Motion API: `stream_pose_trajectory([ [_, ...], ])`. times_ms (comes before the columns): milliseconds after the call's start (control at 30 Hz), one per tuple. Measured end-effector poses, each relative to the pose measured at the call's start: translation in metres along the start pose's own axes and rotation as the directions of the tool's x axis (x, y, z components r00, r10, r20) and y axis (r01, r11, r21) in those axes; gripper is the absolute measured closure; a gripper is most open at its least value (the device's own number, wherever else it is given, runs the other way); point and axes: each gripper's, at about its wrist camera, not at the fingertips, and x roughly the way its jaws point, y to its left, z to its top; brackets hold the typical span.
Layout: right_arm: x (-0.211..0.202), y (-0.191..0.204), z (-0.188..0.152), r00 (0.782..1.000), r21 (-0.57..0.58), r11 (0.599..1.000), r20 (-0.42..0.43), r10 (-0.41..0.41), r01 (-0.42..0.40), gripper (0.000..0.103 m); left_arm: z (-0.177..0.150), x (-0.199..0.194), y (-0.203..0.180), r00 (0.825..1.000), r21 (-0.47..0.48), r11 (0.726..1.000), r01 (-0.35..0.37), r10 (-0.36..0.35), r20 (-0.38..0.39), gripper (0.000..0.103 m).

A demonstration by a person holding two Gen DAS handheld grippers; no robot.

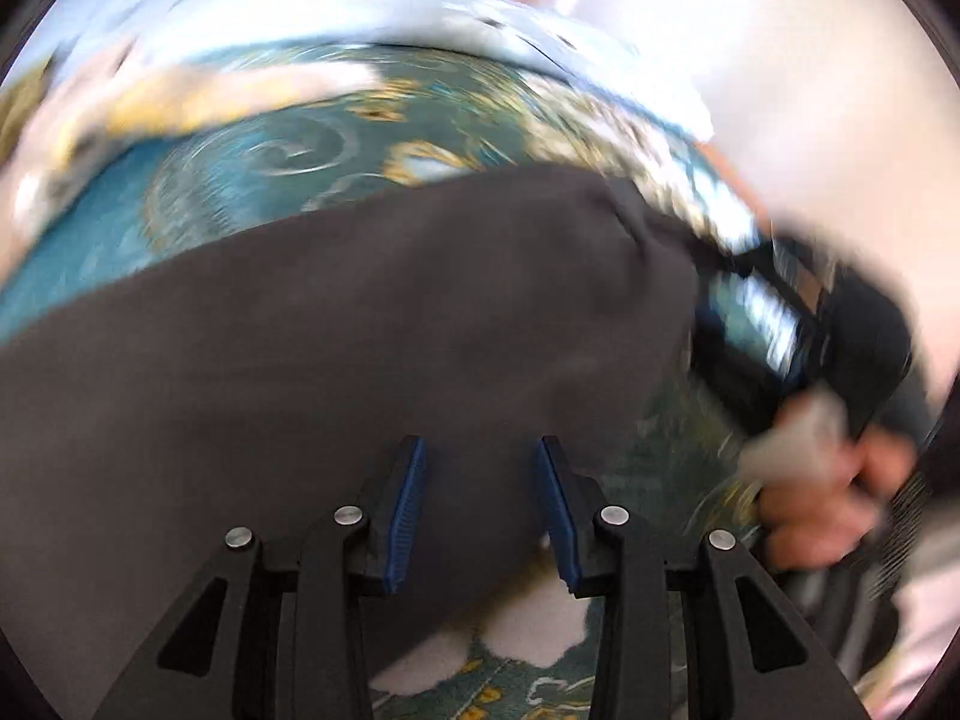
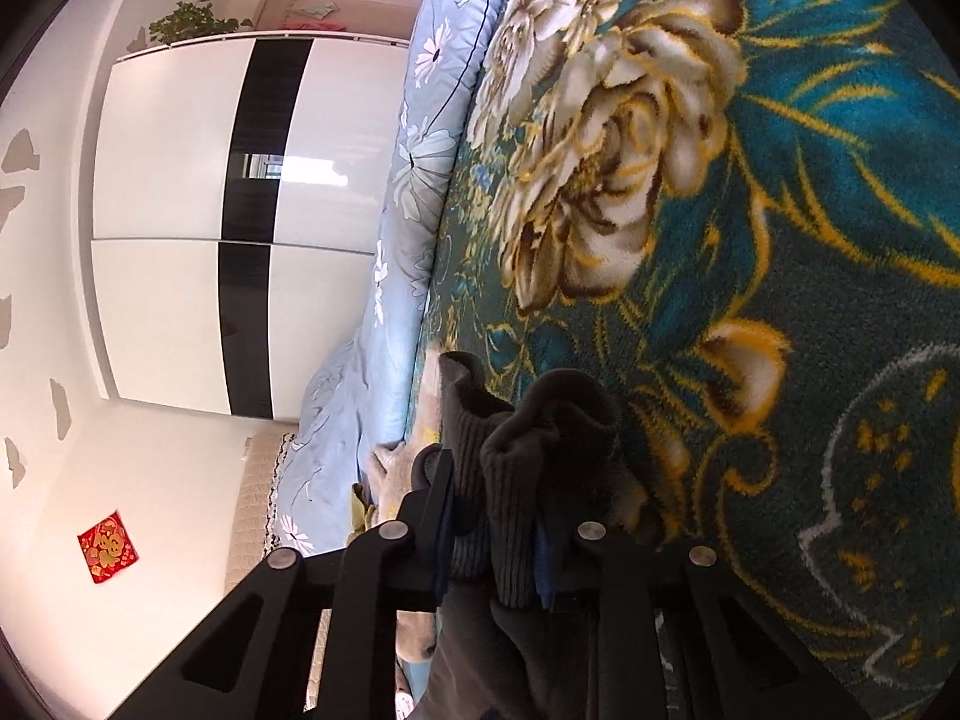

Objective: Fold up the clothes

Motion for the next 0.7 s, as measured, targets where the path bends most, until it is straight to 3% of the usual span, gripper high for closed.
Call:
stream_pose_trajectory([
  [67, -0.002, 0.002, 0.002, 1.0, -0.029, 0.999, 0.0, -0.016, 0.016, 0.082, -0.002, 0.007, -0.01, 0.998, 0.048, 0.997, -0.056, 0.057, -0.019, 0.065],
  [167, -0.004, 0.013, 0.004, 0.999, -0.071, 0.997, 0.005, -0.035, 0.036, 0.083, 0.0, 0.002, -0.001, 0.999, 0.018, 1.0, -0.004, 0.004, -0.034, 0.064],
  [300, -0.006, 0.035, 0.0, 0.999, -0.129, 0.991, 0.024, -0.022, 0.025, 0.085, -0.008, -0.023, 0.031, 0.996, -0.133, 0.988, 0.076, -0.08, -0.026, 0.064],
  [400, -0.024, 0.059, -0.014, 0.999, -0.265, 0.964, 0.05, -0.014, 0.027, 0.085, -0.024, -0.057, 0.064, 0.996, -0.216, 0.973, 0.08, -0.073, 0.041, 0.064],
  [533, -0.036, 0.111, -0.046, 0.998, -0.468, 0.883, 0.064, -0.003, 0.033, 0.085, -0.052, -0.104, 0.117, 0.988, -0.354, 0.93, 0.098, -0.047, 0.149, 0.064],
  [633, -0.031, 0.146, -0.091, 0.996, -0.633, 0.769, 0.078, -0.051, 0.089, 0.085, -0.071, -0.134, 0.152, 0.975, -0.439, 0.89, 0.119, -0.022, 0.22, 0.064],
  [700, -0.023, 0.163, -0.125, 0.997, -0.717, 0.693, 0.043, -0.064, 0.075, 0.085, -0.08, -0.149, 0.171, 0.966, -0.478, 0.868, 0.134, -0.008, 0.257, 0.064],
])
